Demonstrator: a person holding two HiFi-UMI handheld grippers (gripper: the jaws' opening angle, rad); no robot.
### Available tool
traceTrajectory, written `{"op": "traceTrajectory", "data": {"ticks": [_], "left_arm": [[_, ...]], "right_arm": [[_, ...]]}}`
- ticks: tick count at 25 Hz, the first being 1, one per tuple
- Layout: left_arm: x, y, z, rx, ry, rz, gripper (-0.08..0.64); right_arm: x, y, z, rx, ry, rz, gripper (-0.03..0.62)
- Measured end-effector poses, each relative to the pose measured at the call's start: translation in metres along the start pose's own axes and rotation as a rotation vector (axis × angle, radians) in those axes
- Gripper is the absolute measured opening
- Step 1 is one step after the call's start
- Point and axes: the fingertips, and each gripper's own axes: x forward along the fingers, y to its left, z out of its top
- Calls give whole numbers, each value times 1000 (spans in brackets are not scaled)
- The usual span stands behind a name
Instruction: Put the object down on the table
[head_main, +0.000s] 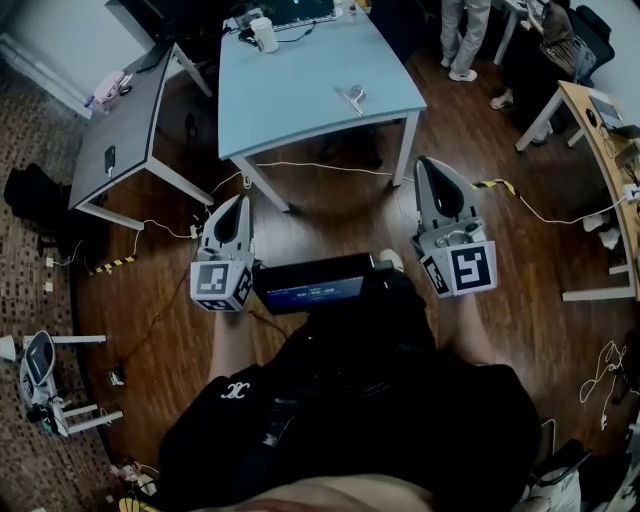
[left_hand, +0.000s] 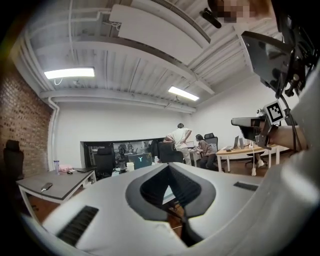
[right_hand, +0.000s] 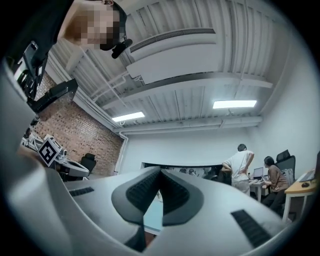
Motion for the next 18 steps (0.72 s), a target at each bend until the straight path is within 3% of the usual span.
{"op": "traceTrajectory", "data": {"ticks": [6, 12, 18], "left_arm": [[-34, -17, 24, 13, -41, 7, 5], [-38, -24, 49, 4, -80, 86, 5], [-40, -63, 47, 34, -45, 81, 5]], "right_arm": [[-21, 13, 27, -43, -22, 1, -20], [-46, -16, 35, -26, -20, -8, -20], [-65, -33, 32, -14, 9, 18, -23]]}}
